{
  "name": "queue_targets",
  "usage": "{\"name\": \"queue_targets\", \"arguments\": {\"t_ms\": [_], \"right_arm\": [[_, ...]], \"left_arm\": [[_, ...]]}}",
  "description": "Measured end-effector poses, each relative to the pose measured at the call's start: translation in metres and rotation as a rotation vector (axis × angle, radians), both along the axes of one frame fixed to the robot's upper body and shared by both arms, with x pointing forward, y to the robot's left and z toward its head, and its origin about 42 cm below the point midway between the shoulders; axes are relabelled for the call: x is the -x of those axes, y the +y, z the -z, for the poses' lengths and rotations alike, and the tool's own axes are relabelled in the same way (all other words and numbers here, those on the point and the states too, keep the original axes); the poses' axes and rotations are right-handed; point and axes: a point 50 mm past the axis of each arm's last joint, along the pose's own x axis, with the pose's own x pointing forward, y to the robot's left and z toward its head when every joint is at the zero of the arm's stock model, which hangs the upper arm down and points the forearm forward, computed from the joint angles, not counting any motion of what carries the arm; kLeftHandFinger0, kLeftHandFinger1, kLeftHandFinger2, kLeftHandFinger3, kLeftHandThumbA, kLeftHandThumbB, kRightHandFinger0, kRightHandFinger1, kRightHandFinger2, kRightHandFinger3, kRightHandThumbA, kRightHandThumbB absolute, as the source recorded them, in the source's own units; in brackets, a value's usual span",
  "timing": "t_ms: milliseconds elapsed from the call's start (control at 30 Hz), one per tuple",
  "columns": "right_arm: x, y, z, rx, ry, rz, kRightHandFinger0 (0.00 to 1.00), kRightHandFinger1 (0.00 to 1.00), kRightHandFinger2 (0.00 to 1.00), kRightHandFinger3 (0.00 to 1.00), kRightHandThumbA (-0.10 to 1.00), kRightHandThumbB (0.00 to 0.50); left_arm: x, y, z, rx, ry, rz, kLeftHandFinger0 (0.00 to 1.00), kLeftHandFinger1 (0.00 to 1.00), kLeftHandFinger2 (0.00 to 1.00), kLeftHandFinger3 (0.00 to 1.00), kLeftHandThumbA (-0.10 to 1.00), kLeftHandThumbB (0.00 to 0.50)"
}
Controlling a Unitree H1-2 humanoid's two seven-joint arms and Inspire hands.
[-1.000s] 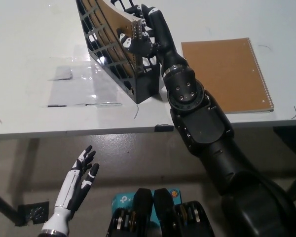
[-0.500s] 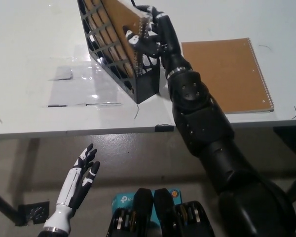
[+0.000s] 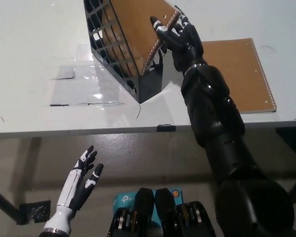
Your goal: Use the right hand to pick up a book from the book holder on the left side and put it on another book on the right side
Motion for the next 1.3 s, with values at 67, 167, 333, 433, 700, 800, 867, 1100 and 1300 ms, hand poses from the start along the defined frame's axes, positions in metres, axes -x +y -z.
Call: {"name": "queue_targets", "arguments": {"t_ms": [67, 167, 333, 433, 700, 800, 867, 1100, 1300], "right_arm": [[-0.002, 0.0, -0.005, -0.047, 0.023, -0.012, 0.0, 0.25, 0.77, 1.0, -0.1, 0.112], [-0.005, 0.0, -0.018, -0.115, 0.042, -0.033, 0.0, 0.24, 0.75, 1.0, -0.1, 0.113], [-0.008, 0.001, -0.051, -0.177, 0.016, -0.067, 0.0, 0.3, 0.78, 1.0, -0.1, 0.09], [-0.009, 0.002, -0.078, -0.194, -0.027, -0.088, 0.0, 0.34, 0.8, 1.0, -0.1, 0.102], [-0.014, -0.008, -0.135, -0.18, -0.11, -0.101, 0.0, 0.32, 0.79, 1.0, -0.1, 0.086], [-0.016, -0.013, -0.149, -0.174, -0.126, -0.102, 0.0, 0.26, 0.75, 1.0, -0.1, 0.087], [-0.017, -0.018, -0.159, -0.174, -0.136, -0.098, 0.0, 0.25, 0.75, 1.0, -0.1, 0.094], [-0.015, -0.042, -0.194, -0.171, -0.195, -0.084, 0.0, 0.17, 0.77, 1.0, -0.1, 0.087], [-0.007, -0.078, -0.236, -0.186, -0.272, -0.062, 0.0, 0.17, 0.65, 1.0, -0.1, 0.059]], "left_arm": [[0.0, 0.0, 0.0, 0.0, 0.0, 0.0, 0.99, 1.0, 1.0, 1.0, 0.88, 0.146], [0.0, 0.0, 0.0, 0.0, -0.001, 0.0, 1.0, 1.0, 1.0, 1.0, 0.89, 0.148], [-0.001, 0.0, -0.001, 0.0, -0.002, 0.001, 1.0, 1.0, 1.0, 1.0, 0.89, 0.142], [-0.001, 0.0, -0.001, 0.0, -0.004, 0.001, 1.0, 1.0, 1.0, 1.0, 0.88, 0.145], [-0.003, -0.001, -0.003, 0.001, -0.008, 0.003, 0.99, 1.0, 1.0, 1.0, 0.9, 0.143], [-0.003, -0.002, -0.003, 0.0, -0.009, 0.004, 1.0, 1.0, 1.0, 1.0, 0.89, 0.141], [-0.004, -0.002, -0.003, 0.0, -0.01, 0.005, 0.99, 1.0, 1.0, 1.0, 0.88, 0.137], [-0.004, -0.002, -0.003, -0.001, -0.011, 0.005, 0.99, 1.0, 1.0, 1.0, 0.9, 0.137], [-0.004, -0.001, -0.003, 0.0, -0.011, 0.005, 0.98, 1.0, 1.0, 1.0, 0.88, 0.121]]}}
